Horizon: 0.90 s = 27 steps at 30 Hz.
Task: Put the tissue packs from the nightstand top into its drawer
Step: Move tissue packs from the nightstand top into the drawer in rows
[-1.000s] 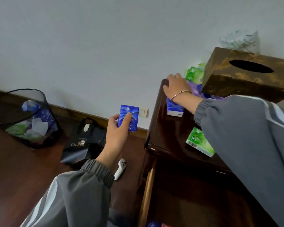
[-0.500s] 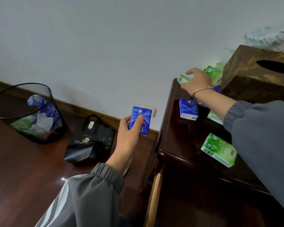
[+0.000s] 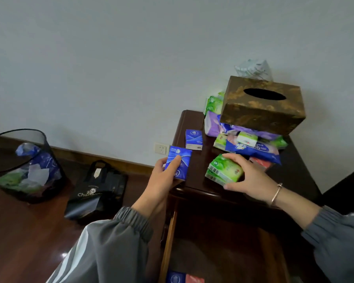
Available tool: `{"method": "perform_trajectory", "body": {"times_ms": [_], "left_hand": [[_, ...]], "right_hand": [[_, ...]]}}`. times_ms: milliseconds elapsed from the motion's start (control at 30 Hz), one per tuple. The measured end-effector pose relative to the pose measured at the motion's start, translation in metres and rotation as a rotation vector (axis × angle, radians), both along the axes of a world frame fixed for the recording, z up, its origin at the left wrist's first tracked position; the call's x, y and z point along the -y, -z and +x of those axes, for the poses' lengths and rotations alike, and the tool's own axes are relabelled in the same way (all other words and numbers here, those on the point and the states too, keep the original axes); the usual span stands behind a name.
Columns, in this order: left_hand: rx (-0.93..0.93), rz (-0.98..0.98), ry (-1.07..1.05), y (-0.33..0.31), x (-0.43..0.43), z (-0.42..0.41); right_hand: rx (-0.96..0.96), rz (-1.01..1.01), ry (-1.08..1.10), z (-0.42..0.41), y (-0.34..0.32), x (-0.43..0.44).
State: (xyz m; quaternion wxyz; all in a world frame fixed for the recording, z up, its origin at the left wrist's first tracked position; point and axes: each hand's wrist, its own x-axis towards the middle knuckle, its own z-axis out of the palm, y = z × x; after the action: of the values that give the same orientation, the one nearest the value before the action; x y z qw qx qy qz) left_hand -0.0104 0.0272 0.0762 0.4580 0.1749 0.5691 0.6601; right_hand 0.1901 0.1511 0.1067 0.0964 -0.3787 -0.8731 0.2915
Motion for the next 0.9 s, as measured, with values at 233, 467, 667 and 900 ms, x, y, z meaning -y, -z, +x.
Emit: {"method": "perform_trajectory", "body": {"times_ms": [233,467,667,900], "left_hand": [[-0.090,-0.055,-0.013,0.006,-0.006,0.016],[-0.007,-0.028,-0.034,0.001,0.002,0.025],[0.076,0.081,-0.067,-0.004,0.046,0.042],[0.169,-0.048,-0.047,0.050,0.120,0.052]], "right_hand": [[0.145,0.029,0.064,-0.017,-0.012,-0.006],[0.338,0.183,0.104,-0.040,-0.014,-0.001],[0.001,0.202,0.276,-0.012,-0.003,0.033],[-0.076,-0.521,0.237,0.101,0.052,0.125]]}}
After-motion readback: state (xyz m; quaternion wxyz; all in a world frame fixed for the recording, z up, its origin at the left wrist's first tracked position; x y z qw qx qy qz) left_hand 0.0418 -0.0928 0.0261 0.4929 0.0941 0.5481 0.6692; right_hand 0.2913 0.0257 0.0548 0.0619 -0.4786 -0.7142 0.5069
